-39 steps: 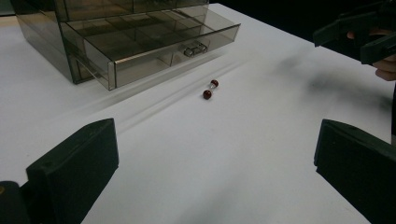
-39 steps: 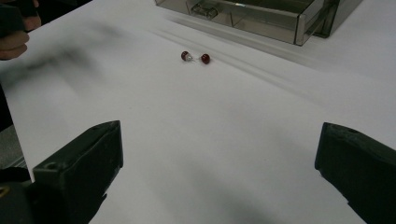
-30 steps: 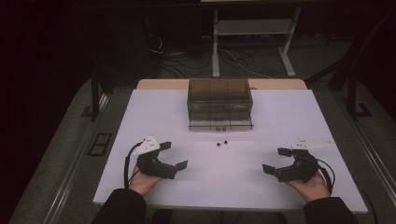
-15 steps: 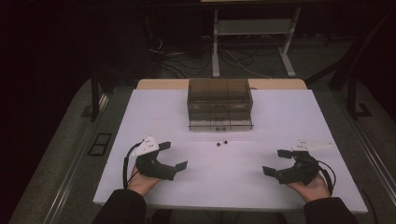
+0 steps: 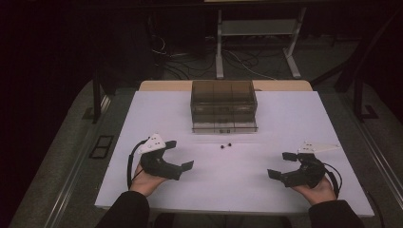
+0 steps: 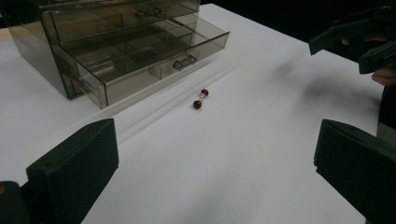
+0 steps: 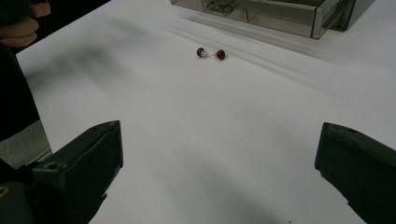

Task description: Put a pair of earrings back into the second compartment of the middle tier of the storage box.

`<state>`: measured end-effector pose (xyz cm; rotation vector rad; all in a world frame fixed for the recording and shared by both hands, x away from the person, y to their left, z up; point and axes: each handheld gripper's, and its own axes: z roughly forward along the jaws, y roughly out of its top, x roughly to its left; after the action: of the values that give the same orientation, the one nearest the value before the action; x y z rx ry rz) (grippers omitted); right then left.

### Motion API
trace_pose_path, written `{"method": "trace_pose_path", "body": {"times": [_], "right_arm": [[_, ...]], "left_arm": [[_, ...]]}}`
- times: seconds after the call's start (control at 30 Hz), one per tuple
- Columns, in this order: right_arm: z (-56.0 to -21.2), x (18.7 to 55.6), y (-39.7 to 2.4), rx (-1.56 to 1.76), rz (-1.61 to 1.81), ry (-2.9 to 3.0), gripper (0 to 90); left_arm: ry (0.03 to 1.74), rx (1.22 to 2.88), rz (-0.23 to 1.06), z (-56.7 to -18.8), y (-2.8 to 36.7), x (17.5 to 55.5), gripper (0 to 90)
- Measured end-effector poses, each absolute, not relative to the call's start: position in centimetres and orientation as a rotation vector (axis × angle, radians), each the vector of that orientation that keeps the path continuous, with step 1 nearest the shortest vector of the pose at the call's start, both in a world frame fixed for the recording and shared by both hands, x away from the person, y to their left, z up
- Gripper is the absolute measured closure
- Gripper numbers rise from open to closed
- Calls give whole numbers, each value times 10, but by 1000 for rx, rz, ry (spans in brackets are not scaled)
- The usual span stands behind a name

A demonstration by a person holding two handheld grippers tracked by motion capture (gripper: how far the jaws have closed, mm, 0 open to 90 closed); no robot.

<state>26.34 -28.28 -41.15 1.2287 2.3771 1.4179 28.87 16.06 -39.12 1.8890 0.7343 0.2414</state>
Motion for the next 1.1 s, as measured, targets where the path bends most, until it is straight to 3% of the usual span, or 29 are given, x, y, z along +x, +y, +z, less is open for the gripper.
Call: {"method": "trace_pose_path", "body": {"times": [0.6, 1.1], "right_arm": [[-412, 264, -285, 1228, 1398, 2371, 5], [-412, 264, -285, 1226, 1392, 2381, 6]], "left_arm": [[639, 1991, 207, -365, 127, 319, 0], [580, 2039, 177, -368, 98, 339, 0]]}}
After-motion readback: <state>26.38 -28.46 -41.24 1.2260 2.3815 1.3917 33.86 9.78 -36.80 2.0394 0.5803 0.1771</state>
